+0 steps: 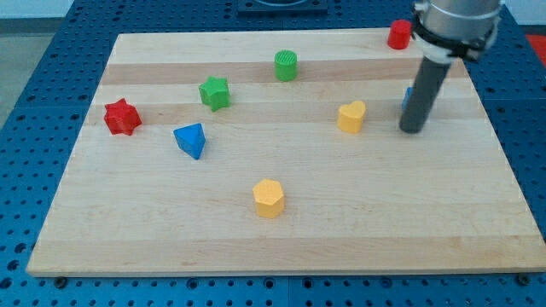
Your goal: Move the blue cube into the red circle
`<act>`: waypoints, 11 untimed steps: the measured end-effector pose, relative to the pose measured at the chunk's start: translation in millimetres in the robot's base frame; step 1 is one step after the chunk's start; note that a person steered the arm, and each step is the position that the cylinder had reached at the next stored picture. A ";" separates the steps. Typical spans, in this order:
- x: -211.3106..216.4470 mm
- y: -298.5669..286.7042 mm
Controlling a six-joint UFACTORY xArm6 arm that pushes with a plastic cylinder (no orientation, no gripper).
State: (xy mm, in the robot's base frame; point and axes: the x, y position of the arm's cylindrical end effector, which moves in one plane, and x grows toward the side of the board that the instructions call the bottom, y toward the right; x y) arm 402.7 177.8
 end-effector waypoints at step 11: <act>-77.6 68.6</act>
